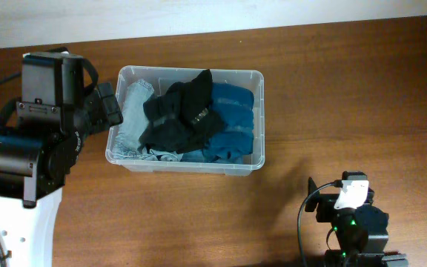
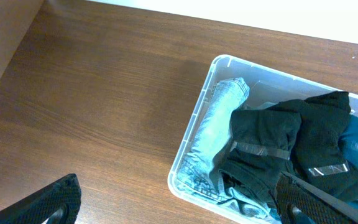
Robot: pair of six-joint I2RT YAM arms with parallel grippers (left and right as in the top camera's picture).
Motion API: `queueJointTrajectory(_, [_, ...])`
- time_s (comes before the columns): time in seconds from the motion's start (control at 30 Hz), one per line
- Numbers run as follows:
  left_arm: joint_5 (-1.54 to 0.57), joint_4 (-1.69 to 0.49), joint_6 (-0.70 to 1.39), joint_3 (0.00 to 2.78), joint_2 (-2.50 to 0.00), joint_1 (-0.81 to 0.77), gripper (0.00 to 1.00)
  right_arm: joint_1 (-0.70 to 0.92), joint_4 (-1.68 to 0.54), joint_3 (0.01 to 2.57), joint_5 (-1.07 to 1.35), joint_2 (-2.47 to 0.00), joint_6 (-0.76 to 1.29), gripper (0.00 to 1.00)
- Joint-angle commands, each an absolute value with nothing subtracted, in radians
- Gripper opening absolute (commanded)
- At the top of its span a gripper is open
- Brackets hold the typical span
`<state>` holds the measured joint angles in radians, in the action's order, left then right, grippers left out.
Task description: Pack container
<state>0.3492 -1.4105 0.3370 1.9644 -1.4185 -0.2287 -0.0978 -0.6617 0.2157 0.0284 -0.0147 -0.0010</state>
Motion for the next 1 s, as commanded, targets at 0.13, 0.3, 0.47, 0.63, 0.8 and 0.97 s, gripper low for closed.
queueJointTrajectory(0.13, [0.363,-1.408,0.347,1.966,-1.420,-0.226,0.99,-0.105,-0.651,0.157,0.057,-0.004,0.004,0.99])
queueJointTrajectory(0.3, [0.363,-1.408,0.347,1.966,-1.421,-0.226,0.99,-0.105,-0.653,0.157,0.056,-0.004,0.015,0.98])
queueJointTrajectory(0.47, [0.363,-1.408,0.347,1.966,-1.420,-0.226,0.99,-0.105,-0.653,0.157,0.056,-0.004,0.015,0.98])
queueJointTrajectory(0.63, [0.363,-1.408,0.347,1.966,-1.421,-0.226,0.99,-0.105,-0.653,0.158,0.056,-0.004,0.015,0.98])
queueJointTrajectory(0.8, [0.363,-1.408,0.347,1.966,-1.421,-0.226,0.99,-0.105,-0.653,0.157,0.056,-0.004,0.015,0.98])
queueJointTrajectory(0.97, [0.383,-1.423,0.341,1.966,-1.412,-0.224,0.99,-0.105,-0.653,0.157,0.056,-0.004,0.015,0.99])
